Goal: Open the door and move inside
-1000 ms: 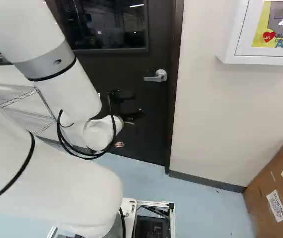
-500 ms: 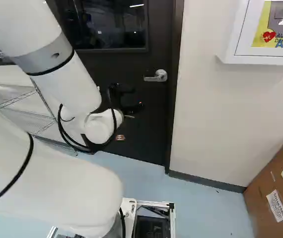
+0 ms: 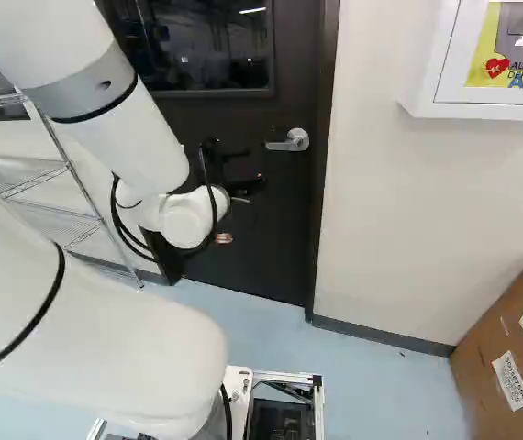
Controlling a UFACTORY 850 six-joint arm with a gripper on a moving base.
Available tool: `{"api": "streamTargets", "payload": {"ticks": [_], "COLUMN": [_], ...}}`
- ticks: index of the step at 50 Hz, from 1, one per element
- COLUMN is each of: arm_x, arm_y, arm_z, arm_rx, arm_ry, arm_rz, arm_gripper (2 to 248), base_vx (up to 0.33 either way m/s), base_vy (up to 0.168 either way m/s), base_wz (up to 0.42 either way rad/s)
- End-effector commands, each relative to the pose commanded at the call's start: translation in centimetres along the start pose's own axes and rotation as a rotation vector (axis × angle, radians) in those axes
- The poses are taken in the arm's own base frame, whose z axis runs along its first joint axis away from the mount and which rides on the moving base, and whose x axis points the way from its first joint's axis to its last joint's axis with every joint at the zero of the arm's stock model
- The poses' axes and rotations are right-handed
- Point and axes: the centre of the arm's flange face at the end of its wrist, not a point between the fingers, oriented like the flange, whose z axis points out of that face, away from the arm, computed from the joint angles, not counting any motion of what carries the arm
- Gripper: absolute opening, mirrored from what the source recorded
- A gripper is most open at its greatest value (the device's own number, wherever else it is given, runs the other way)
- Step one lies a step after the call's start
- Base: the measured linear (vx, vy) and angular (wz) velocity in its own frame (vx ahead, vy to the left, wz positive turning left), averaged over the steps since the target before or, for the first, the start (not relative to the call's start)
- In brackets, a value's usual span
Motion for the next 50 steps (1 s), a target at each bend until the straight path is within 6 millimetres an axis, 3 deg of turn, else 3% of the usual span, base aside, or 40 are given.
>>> {"api": "streamTargets", "payload": {"ticks": [26,50], "arm_x": [3.3,5.8], "arm_y": [0.0,0.0], "arm_z": [2.2,2.3], "arm_rx": [0.000,0.000], "arm_ry": [0.059,0.118], "arm_rz": [0.000,0.000], "arm_gripper": [247,247], "base_vx": [0.000,0.000], "base_vy": [0.000,0.000], "base_wz": [0.000,0.000]}}
